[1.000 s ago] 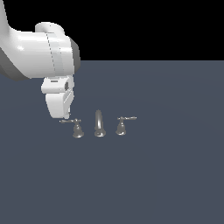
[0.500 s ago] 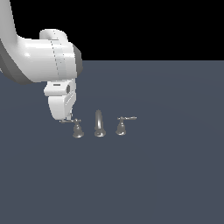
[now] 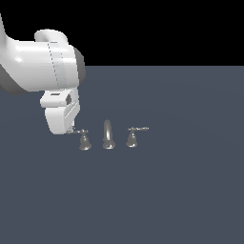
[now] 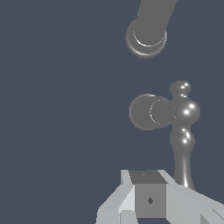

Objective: Turn on the faucet by rotating a designated handle.

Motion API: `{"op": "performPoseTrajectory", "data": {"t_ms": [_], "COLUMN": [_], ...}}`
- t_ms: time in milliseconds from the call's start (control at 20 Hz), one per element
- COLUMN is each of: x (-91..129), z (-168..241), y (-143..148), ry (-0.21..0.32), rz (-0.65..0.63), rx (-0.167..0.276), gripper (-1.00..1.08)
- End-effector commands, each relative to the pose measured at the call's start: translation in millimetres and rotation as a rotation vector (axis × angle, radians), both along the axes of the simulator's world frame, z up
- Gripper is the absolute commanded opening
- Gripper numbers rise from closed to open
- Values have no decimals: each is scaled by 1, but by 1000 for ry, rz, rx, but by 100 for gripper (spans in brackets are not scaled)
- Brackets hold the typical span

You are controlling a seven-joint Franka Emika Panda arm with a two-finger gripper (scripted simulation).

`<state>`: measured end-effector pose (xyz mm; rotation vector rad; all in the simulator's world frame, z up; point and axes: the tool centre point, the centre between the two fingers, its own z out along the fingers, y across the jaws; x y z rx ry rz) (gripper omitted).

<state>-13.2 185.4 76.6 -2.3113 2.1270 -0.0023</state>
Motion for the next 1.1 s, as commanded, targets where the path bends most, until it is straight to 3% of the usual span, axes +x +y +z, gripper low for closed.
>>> {"op": "performPoseTrajectory", "data": {"t_ms": [0, 150, 200, 900, 1050], "x": [-10, -18, -8, -56, -44], "z": [0, 0, 0, 0, 0], "y": [5, 8, -1, -9, -16], "ry": [1, 1, -5, 1, -14], "rz": [2, 2, -12, 1, -14], "rx": [0, 1, 1, 1, 8], "gripper": [-100, -100, -100, -100, -100]}}
